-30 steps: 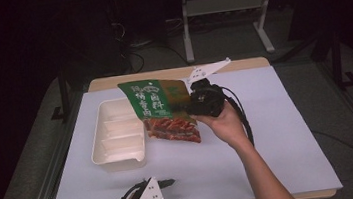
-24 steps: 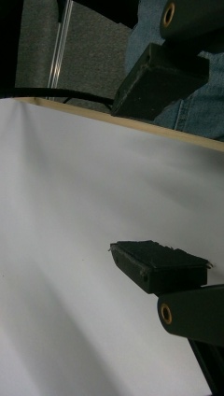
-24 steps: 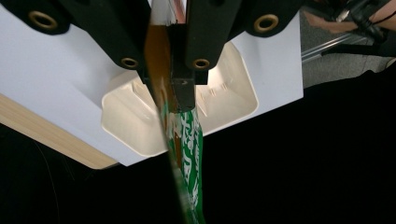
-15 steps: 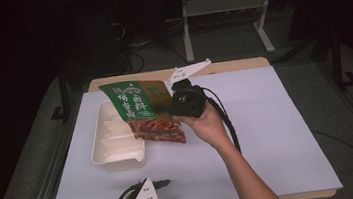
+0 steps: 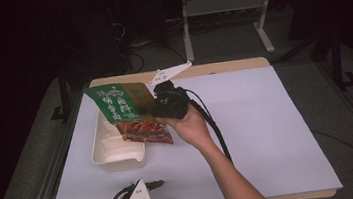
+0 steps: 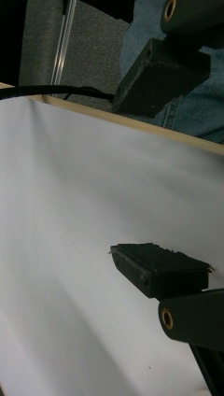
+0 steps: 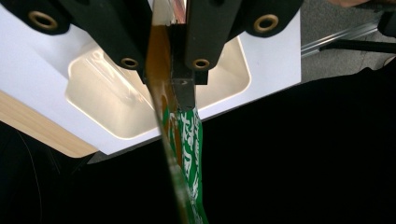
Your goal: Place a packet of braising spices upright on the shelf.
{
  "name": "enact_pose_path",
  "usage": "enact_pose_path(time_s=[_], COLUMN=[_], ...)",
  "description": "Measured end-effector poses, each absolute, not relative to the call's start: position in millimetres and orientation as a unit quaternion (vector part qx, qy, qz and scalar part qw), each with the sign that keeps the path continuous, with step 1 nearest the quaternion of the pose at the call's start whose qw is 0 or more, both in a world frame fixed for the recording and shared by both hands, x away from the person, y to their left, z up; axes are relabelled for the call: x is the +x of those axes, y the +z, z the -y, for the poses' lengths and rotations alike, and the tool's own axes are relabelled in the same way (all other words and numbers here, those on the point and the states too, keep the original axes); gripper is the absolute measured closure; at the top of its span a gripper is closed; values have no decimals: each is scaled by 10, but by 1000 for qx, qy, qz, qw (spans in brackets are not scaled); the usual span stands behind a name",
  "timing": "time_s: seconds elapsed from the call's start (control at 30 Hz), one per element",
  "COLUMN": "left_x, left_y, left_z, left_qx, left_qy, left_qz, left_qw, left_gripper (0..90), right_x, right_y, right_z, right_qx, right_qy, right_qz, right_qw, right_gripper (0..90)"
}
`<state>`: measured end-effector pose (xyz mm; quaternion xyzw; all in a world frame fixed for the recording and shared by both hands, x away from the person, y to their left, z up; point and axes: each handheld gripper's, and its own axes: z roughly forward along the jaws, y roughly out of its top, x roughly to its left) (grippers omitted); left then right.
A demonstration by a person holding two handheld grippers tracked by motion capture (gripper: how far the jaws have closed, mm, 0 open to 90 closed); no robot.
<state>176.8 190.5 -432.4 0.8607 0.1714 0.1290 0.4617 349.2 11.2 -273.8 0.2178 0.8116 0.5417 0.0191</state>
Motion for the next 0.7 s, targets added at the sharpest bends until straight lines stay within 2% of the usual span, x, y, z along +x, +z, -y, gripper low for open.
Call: enact_pose_path(time_s=[0.7], left_x=[1753], left_y=[-4334], left_z=[-1979], left_qx=[862], left_qy=[135], left_qz=[-165], left_qw=[460], left_gripper=[256], right_x=[3504], right_y=[-2879], right_z=[-598], right_qx=[221], right_qy=[556], right_qz=[-801], right_qw=[13], right_gripper=[895])
